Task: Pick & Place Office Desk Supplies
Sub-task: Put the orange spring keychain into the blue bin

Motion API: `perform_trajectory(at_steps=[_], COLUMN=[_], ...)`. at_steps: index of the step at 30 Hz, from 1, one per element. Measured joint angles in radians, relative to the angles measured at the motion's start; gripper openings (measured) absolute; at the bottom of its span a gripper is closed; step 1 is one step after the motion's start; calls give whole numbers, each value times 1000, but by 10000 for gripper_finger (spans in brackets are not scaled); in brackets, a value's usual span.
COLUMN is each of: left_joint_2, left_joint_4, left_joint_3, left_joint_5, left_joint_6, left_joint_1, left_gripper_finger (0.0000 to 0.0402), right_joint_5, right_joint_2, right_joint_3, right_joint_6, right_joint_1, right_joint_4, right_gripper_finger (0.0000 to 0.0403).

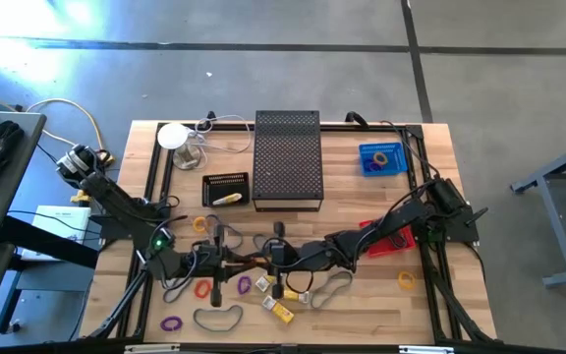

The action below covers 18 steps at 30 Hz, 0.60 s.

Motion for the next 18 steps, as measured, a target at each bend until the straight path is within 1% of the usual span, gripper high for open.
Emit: perform_trajectory(at_steps=[5, 8, 10, 14, 18], left_joint_2=[0, 4, 17, 52, 71], left_joint_4=[-1, -3, -2, -5, -3], left_joint_3=[0, 0, 0, 0, 0], left_joint_5=[-23, -23, -22, -21, -21], left_joint_6=[0, 69, 120, 132, 132], left_joint_1=[-14, -14, -14, -14, -14], left_gripper_finger=[23, 40, 65, 123, 172], right_joint_5=[10, 4, -15, -42, -38], right_joint_2=[0, 0, 0, 0, 0], right_joint_3=[0, 0, 0, 0, 0], right_joint_6=[0, -6, -27, -42, -43], right_joint_1=[12, 21, 27, 29, 29], right_joint_4=[-7, -16, -16, -32, -134], right_gripper_finger=[21, 15, 12, 11, 11])
